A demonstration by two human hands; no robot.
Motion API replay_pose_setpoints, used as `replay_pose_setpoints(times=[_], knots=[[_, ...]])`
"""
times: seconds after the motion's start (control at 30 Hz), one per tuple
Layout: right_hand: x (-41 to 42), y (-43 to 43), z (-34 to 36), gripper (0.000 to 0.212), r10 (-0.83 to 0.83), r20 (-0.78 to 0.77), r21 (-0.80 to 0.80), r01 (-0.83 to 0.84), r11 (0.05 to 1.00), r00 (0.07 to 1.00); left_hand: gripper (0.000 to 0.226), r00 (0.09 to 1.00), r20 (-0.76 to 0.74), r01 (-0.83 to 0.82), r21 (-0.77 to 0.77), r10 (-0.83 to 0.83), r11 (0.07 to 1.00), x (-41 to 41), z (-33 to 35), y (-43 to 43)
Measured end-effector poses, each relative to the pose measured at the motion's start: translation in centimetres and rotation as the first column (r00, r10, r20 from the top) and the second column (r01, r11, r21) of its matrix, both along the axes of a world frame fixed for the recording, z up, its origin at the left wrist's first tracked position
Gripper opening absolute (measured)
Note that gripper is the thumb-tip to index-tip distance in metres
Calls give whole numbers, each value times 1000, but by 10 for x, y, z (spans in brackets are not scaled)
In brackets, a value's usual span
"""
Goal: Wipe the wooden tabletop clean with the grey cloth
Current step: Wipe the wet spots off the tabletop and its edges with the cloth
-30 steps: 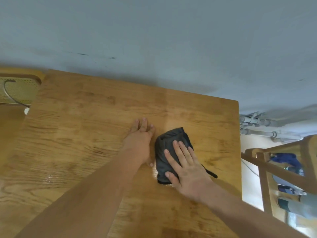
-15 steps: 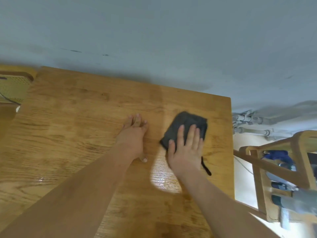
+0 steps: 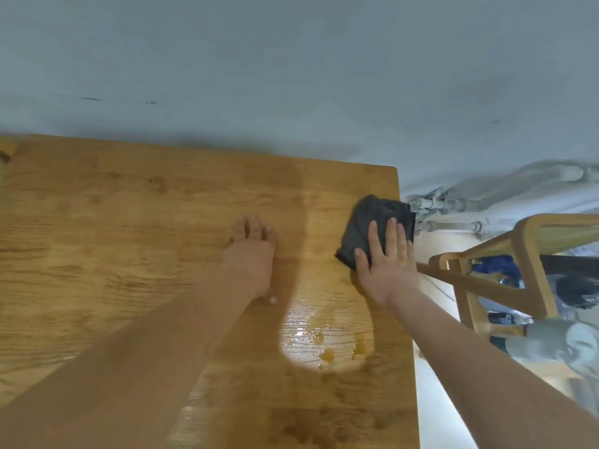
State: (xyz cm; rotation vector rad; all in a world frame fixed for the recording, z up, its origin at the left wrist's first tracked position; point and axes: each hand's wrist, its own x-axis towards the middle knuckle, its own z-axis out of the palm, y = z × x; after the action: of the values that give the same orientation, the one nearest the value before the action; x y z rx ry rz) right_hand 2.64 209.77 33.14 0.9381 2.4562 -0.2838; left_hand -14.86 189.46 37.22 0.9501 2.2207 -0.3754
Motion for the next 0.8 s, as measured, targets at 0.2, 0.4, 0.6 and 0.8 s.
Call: replay_pose_setpoints(times=[0.2, 0.4, 0.6, 0.8], knots=[[54, -116, -3, 70, -37, -167, -7, 37, 999, 985, 149, 998, 37, -55, 34, 54, 998, -4, -6, -5], [32, -95, -7, 69, 189, -80, -100, -196, 975, 979, 148, 994, 32, -107, 100, 105, 989, -6, -13, -10], [-88, -9, -9, 68, 270, -3, -103, -269, 958, 963, 149, 995, 30, -93, 84, 91, 992, -4, -19, -11], [-115, 43, -7, 76, 173, 7, -64, -172, 983, 985, 149, 994, 49, -104, 80, 100, 991, -4, -18, -11]])
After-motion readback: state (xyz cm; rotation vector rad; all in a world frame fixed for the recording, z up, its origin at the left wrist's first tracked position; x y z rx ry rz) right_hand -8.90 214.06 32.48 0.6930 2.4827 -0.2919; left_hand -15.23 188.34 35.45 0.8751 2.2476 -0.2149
